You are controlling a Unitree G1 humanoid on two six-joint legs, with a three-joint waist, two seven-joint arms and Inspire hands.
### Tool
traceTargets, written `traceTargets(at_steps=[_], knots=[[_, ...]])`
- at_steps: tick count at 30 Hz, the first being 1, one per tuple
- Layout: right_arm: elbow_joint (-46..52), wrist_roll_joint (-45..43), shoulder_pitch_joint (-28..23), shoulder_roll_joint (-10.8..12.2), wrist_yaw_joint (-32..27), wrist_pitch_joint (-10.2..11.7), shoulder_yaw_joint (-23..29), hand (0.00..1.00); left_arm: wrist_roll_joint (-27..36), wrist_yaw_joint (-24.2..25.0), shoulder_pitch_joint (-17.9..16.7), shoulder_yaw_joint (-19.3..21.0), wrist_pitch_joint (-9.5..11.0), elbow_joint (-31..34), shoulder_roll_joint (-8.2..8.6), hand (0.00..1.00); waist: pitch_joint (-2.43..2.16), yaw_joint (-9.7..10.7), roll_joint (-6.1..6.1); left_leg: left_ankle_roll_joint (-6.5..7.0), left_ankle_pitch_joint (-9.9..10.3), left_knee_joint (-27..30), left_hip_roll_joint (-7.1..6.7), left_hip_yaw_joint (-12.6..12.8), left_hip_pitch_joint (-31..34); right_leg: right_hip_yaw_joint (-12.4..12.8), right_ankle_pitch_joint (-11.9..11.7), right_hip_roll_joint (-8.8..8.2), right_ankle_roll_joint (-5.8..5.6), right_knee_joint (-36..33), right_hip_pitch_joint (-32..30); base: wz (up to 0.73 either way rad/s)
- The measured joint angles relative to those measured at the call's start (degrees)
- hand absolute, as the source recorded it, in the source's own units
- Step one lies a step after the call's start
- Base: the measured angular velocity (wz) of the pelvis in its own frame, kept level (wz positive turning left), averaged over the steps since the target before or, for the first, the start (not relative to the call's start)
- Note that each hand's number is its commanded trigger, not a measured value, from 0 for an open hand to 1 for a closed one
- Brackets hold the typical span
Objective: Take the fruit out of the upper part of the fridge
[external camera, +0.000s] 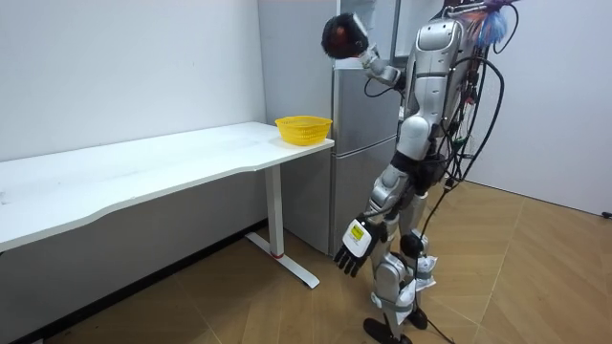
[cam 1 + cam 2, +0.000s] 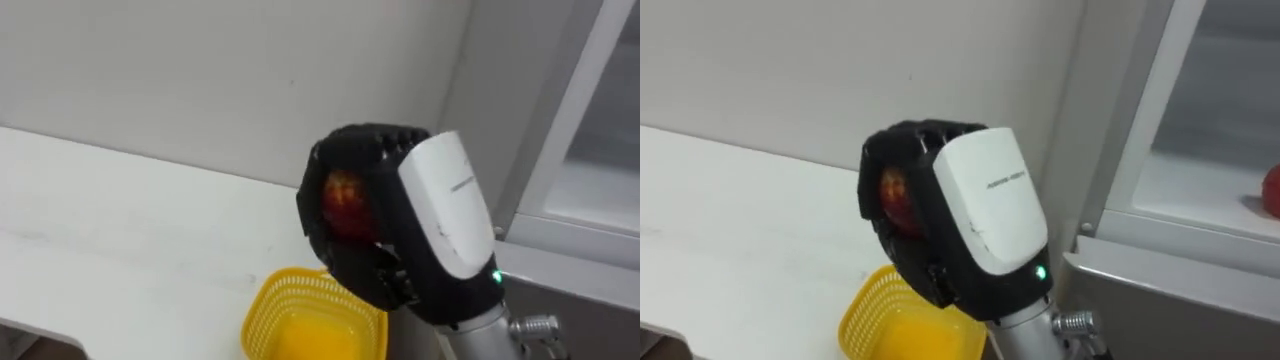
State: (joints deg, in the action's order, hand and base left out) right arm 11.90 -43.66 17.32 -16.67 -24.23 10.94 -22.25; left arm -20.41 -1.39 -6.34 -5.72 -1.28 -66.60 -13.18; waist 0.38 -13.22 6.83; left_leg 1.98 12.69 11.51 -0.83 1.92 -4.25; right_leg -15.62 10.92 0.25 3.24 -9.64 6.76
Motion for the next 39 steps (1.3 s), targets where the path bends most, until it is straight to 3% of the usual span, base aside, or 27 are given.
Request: traceTargets(at_steps=[7,15,18,24,35,36,37,38,39], knots=[[-11.5,-0.3,3.2,0.2,0.3,-2.2,-1.7,1.0,-0.2,1.9,-0.3,0.0,-0.1,0.0,-0.94,0.0,0.13,-1.7,0.01,0.07,0.0,0.3,-0.08,-1.1,0.0,-1.9,0.0,-0.19,-0.04,-0.1,0.3,0.09],[-19.9,0.4,5.2,0.6,1.7,-2.3,-2.1,1.0,-0.4,3.2,-0.2,0.1,-0.5,0.2,-1.04,0.0,0.35,-4.4,-0.3,0.03,-0.1,0.1,-0.19,-1.9,0.8,-2.8,0.0,-0.23,-0.06,0.0,0.0,0.05],[-23.1,0.5,6.1,0.7,2.0,-3.2,-3.4,1.0,-0.4,3.2,-0.3,0.1,-0.6,0.5,-1.03,0.0,0.37,-4.7,-0.26,0.01,-0.1,0.2,-0.21,-2.4,1.0,-3.2,0.0,-0.25,-0.06,0.0,0.0,0.08],[-28.4,0.5,6.5,0.8,2.1,-3.1,-3.7,1.0,-0.5,3.2,-0.2,0.2,-0.8,0.8,-1.06,0.0,0.5,-4.7,0.31,0.07,-0.4,0.1,-0.49,-3.7,1.4,-4.9,0.0,-0.46,-0.07,0.0,0.0,0.11],[-31.9,0.8,6.4,0.6,3.9,-3.6,-4.6,1.0,-0.5,4.8,-0.3,0.2,-1.2,2.0,-1.51,0.0,0.43,-5.1,0.65,0.24,-0.5,0.3,-0.98,-4.3,1.7,-5.1,0.3,-0.87,-0.47,0.0,0.0,0.03],[-32.1,0.8,6.4,0.6,3.9,-3.6,-4.6,0.66,-0.5,4.9,-0.3,0.2,-1.3,2.1,-1.51,0.0,0.43,-5.2,0.64,0.24,-0.5,0.3,-0.99,-4.3,1.7,-5.1,0.3,-0.87,-0.47,0.0,0.0,0.0],[-32.3,0.8,6.2,0.6,4.3,-3.7,-4.7,0.59,-0.5,5.0,-0.4,0.2,-1.3,2.3,-1.5,0.0,0.44,-5.4,0.63,0.24,-0.5,0.3,-0.99,-4.4,1.8,-5.1,0.3,-0.87,-0.48,0.0,0.0,0.0],[-32.5,0.8,6.2,0.6,4.4,-4.3,-5.0,0.11,-0.5,5.4,-0.4,0.2,-1.4,2.4,-1.51,0.0,0.46,-5.6,0.59,0.24,-0.5,0.4,-0.99,-4.5,1.9,-5.1,0.3,-0.86,-0.48,0.0,0.0,0.03],[-32.6,0.8,6.2,0.6,4.4,-4.6,-5.2,0.0,-0.5,5.5,-0.5,0.2,-1.4,2.4,-1.52,0.0,0.45,-5.6,0.58,0.24,-0.5,0.5,-1.0,-4.5,2.0,-5.1,0.3,-0.86,-0.48,0.0,-0.1,0.06]])
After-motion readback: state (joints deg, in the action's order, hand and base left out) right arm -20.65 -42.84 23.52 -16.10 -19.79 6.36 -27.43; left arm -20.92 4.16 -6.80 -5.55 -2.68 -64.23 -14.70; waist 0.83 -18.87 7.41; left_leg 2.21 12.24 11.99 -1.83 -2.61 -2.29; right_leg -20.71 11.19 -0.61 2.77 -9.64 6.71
